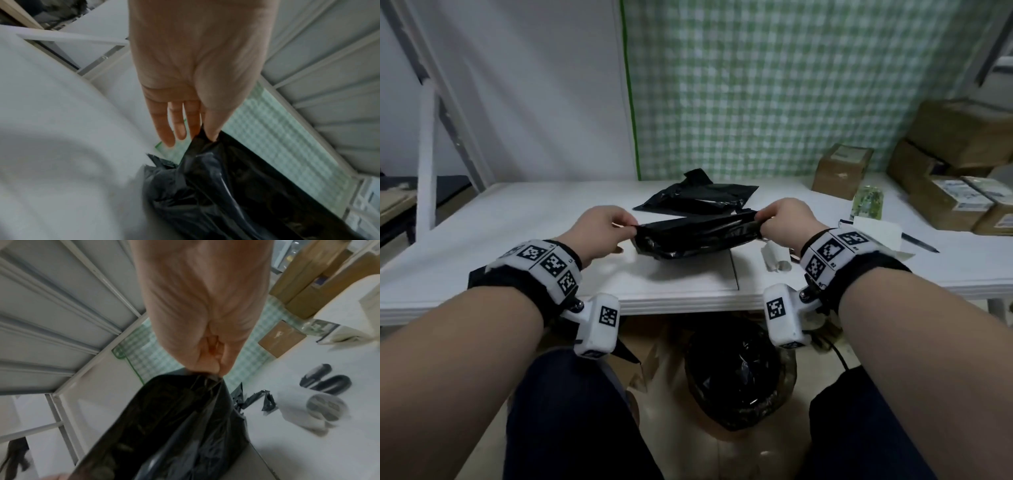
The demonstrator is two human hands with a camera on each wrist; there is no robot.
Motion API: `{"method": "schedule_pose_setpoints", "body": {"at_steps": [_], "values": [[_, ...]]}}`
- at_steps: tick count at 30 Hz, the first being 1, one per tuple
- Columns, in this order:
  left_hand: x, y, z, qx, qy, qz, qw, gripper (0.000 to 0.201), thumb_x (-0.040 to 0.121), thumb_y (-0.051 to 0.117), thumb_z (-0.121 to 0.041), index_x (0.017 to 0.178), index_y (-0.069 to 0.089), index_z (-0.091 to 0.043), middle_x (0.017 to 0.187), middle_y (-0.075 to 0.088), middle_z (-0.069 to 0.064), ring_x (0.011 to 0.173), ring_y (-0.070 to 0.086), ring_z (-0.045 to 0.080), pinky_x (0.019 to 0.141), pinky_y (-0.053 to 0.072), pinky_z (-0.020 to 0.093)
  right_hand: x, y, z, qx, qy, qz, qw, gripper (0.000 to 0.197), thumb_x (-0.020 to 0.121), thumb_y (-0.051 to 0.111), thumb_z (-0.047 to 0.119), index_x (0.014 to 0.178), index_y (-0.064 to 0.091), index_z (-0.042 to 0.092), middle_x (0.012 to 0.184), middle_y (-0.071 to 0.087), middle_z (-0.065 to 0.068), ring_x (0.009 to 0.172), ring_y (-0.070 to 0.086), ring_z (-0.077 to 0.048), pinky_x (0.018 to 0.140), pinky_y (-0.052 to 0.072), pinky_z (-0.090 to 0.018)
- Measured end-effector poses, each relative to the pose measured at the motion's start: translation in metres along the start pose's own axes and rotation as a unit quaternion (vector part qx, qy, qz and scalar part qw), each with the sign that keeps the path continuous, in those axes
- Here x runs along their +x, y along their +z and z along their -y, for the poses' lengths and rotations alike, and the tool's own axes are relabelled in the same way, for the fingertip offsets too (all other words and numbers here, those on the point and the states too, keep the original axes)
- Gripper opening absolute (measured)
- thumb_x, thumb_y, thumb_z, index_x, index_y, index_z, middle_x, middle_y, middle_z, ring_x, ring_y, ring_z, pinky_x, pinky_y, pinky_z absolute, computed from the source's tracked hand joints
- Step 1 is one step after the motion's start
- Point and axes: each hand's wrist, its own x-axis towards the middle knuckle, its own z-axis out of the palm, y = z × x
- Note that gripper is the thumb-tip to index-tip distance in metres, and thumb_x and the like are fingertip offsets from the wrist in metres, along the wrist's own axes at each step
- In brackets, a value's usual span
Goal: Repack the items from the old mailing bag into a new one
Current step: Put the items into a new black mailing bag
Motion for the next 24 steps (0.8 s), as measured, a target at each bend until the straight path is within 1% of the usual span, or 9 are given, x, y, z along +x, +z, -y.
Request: {"method": "schedule_pose_setpoints", "body": {"at_steps": [1,4,5,9,11,13,16,21,24], "values": [[0.004,-0.004,-0.006,-0.04,0.0,-0.013,0.999,0.012,0.089,0.055,-0.003,0.081,0.06,-0.01,0.085,0.06,0.007,0.078,0.055,0.017,0.062,0.055,0.026,0.003,-0.002,0.004,-0.014,-0.008,-0.004,1.0,0.03,0.083,0.061,0.003,0.111,0.069,0.009,0.105,0.068,-0.009,0.081,0.058,-0.02,0.067,0.045,-0.02],[0.022,-0.019,-0.023,-0.13,0.005,-0.055,0.99,0.022,0.09,0.052,-0.002,0.074,0.055,-0.016,0.079,0.054,0.001,0.077,0.052,0.011,0.053,0.055,0.017,0.011,-0.015,0.019,-0.044,-0.02,-0.048,0.998,0.012,0.084,0.064,0.011,0.094,0.071,0.008,0.083,0.066,-0.01,0.069,0.055,-0.02,0.043,0.037,-0.016],[0.028,-0.025,-0.029,-0.148,0.011,-0.066,0.987,0.023,0.091,0.051,-0.002,0.074,0.054,-0.017,0.08,0.053,0.001,0.079,0.052,0.012,0.053,0.055,0.017,0.016,-0.021,0.023,-0.065,-0.027,-0.082,0.994,0.014,0.086,0.061,0.014,0.092,0.072,0.005,0.078,0.064,-0.012,0.069,0.053,-0.021,0.042,0.034,-0.019],[0.049,-0.044,-0.059,-0.197,0.048,-0.103,0.974,0.022,0.093,0.046,-0.002,0.077,0.051,-0.016,0.086,0.051,0.004,0.085,0.052,0.015,0.055,0.057,0.019,0.031,-0.047,0.044,-0.018,-0.048,-0.184,0.982,0.022,0.089,0.055,0.02,0.094,0.072,0.006,0.083,0.065,-0.012,0.086,0.059,-0.027,0.065,0.039,-0.024],[0.056,-0.053,-0.077,-0.233,0.061,-0.12,0.963,0.021,0.094,0.041,-0.001,0.079,0.049,-0.014,0.091,0.052,0.007,0.084,0.055,0.015,0.056,0.058,0.021,0.041,-0.058,0.055,0.038,-0.052,-0.212,0.975,0.023,0.088,0.055,0.026,0.084,0.069,0.009,0.074,0.06,-0.008,0.079,0.058,-0.026,0.066,0.041,-0.027],[0.064,-0.062,-0.089,-0.263,0.063,-0.132,0.954,0.02,0.094,0.04,-0.002,0.081,0.049,-0.013,0.093,0.054,0.008,0.082,0.059,0.014,0.056,0.058,0.022,0.051,-0.068,0.064,0.112,-0.053,-0.215,0.969,0.026,0.088,0.055,0.03,0.071,0.063,0.011,0.063,0.054,-0.005,0.076,0.059,-0.029,0.07,0.05,-0.033],[0.075,-0.076,-0.099,-0.27,0.064,-0.149,0.949,0.019,0.094,0.041,-0.005,0.081,0.05,-0.015,0.091,0.055,0.006,0.079,0.062,0.013,0.055,0.055,0.021,0.062,-0.079,0.075,0.233,-0.047,-0.185,0.953,0.024,0.091,0.053,0.024,0.075,0.061,0.008,0.063,0.052,-0.002,0.071,0.062,-0.024,0.08,0.057,-0.045],[0.078,-0.08,-0.107,-0.275,0.086,-0.18,0.94,0.024,0.094,0.043,-0.009,0.076,0.051,-0.023,0.077,0.056,-0.005,0.072,0.056,0.007,0.06,0.043,0.021,0.071,-0.08,0.087,0.365,-0.035,-0.135,0.92,0.021,0.097,0.046,0.021,0.08,0.051,0.011,0.077,0.045,-0.001,0.062,0.052,-0.013,0.072,0.06,-0.041],[0.078,-0.075,-0.092,-0.304,0.062,-0.129,0.942,0.002,0.09,0.056,-0.026,0.09,0.056,-0.025,0.087,0.062,-0.01,0.082,0.056,0.004,0.073,0.036,0.027,0.076,-0.073,0.086,0.391,-0.031,-0.13,0.911,0.027,0.099,0.042,0.019,0.072,0.044,0.015,0.072,0.037,0.001,0.059,0.044,-0.01,0.068,0.06,-0.038]]}}
